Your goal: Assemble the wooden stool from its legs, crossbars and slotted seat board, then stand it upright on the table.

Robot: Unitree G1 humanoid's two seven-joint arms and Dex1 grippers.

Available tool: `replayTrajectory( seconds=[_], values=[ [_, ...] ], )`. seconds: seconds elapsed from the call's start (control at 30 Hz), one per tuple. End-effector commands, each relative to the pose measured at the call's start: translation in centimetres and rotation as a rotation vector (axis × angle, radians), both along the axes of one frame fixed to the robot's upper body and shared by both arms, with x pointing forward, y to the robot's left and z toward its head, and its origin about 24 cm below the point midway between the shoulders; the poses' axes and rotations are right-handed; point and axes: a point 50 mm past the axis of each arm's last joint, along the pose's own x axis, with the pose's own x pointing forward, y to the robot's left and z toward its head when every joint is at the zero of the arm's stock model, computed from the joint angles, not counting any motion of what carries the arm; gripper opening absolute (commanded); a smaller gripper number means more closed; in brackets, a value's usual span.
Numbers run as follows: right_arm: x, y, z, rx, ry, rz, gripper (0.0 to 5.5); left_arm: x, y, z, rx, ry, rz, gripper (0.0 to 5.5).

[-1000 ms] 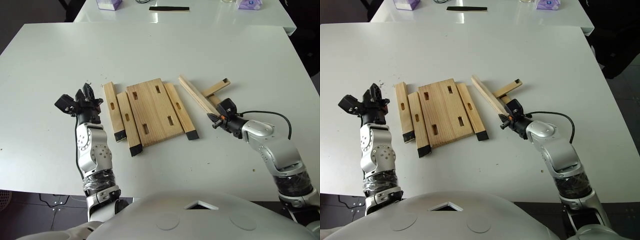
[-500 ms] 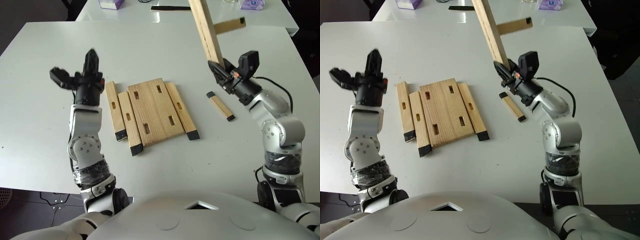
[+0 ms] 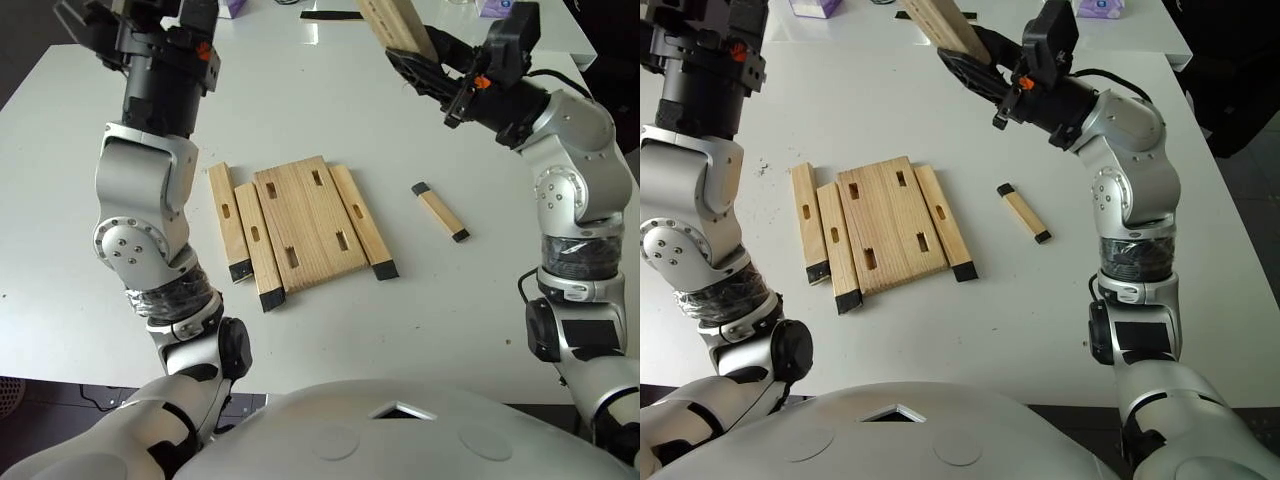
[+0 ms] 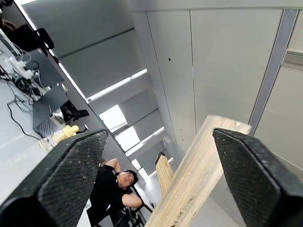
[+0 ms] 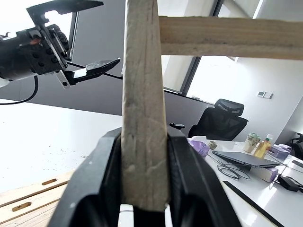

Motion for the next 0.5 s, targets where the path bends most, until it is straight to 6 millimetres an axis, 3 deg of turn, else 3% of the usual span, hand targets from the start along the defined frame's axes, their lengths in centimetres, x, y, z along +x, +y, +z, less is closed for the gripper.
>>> replayTrajectory(
  seconds=[0.03, 0.23, 0.5],
  values=[
    [0.1, 0.7, -0.2, -0.014, -0.065, -0.035, 1.05, 0.1, -1.5, 0.2, 0.086, 0.017, -0.108, 4.05],
    [-0.1, 1.1, -1.9, -0.067, -0.096, -0.064, 1.05, -0.2, -2.3, -0.4, 0.178, 0.02, -0.165, 4.05],
    [-0.2, 0.2, -3.5, -0.119, -0.12, -0.126, 1.05, 0.1, -2.5, 0.5, 0.26, -0.031, -0.2, 4.05]
  ],
)
